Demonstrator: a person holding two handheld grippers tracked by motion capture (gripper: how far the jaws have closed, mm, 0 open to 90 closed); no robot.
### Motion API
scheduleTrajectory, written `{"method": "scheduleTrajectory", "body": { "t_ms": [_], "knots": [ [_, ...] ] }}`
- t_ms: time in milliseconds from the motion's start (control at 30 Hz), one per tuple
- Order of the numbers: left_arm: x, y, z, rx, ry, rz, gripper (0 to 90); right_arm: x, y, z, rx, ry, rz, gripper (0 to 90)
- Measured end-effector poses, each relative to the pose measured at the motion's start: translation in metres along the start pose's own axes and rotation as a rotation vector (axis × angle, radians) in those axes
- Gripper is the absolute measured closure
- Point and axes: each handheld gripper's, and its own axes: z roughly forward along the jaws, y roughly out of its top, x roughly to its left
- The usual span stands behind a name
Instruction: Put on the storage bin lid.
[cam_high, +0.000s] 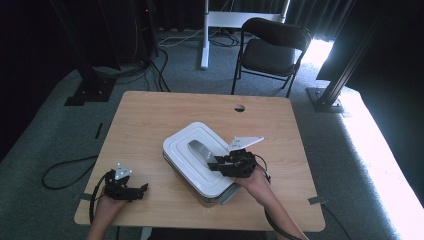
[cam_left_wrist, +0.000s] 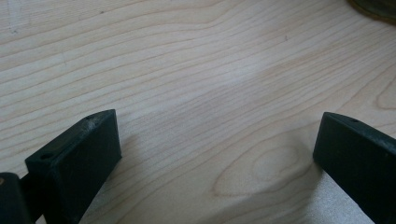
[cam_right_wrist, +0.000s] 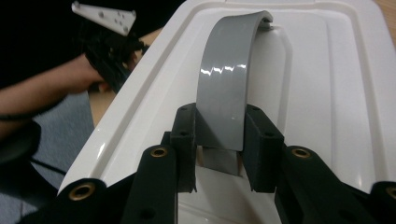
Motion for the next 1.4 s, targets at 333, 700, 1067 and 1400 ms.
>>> {"method": "scheduleTrajectory", "body": {
  "t_ms": [333,700,1067,1400],
  "knots": [
    [0.0,0.0,0.0,-0.001,0.001,0.0,1.1,-0.002,0.001,0.006,0.044,0.004,-0.018,68.3],
    [0.0,0.0,0.0,0.0,0.0,0.0,1.2,0.0,-0.003,0.005,0.062,0.029,-0.042,68.2],
    [0.0,0.0,0.0,0.001,0.004,-0.004,1.1,0.0,-0.01,0.007,0.043,0.044,-0.035,67.0],
    [-0.002,0.003,0.001,0.007,0.037,-0.039,1.1,-0.009,-0.006,-0.011,-0.034,0.034,0.015,21.8]
  ]
}}
